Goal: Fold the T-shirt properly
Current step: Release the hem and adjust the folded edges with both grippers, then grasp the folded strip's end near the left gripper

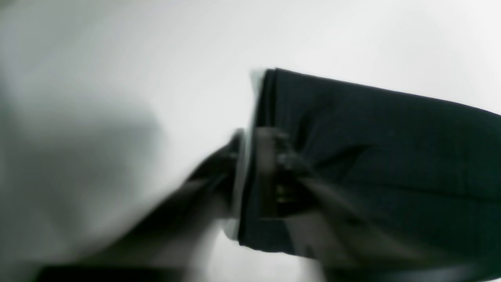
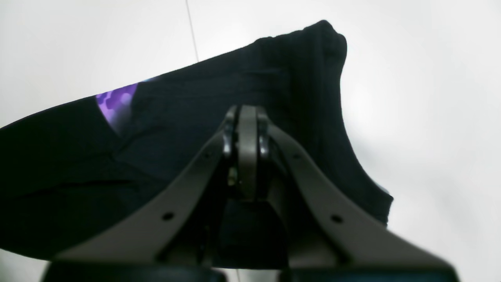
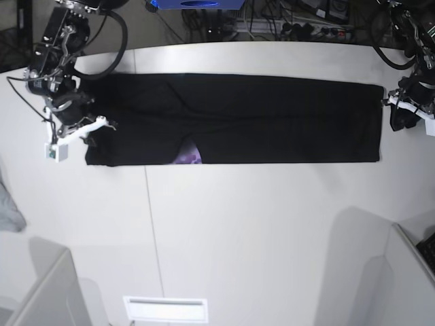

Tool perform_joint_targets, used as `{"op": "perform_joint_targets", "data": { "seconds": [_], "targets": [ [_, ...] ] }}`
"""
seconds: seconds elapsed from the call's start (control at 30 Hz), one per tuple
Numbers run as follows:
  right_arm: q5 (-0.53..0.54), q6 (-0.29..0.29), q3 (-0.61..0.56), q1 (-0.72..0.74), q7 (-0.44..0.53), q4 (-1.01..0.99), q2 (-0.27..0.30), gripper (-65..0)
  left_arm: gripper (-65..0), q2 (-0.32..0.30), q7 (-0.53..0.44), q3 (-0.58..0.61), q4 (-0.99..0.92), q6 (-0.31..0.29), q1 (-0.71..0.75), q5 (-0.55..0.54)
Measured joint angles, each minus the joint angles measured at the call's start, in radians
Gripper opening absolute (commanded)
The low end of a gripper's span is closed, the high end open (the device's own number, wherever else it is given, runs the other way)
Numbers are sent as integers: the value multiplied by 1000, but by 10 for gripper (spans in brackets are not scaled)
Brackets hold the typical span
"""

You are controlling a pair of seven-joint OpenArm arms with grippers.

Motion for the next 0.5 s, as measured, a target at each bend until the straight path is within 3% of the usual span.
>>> {"op": "perform_joint_targets", "data": {
  "seconds": [0.07,0.13,0.5],
  "targets": [
    [-2,0,0,1,0,0,0,-650,-123,0,-1,-1,-47,3,-5,13],
    [0,0,0,1,0,0,-1,-650,-39,1,2,3,-75,2,-16,10],
    [0,0,-1,-29,0,0,0,-650,-74,-5,-40,146,-298,0,-128,8]
  ]
}}
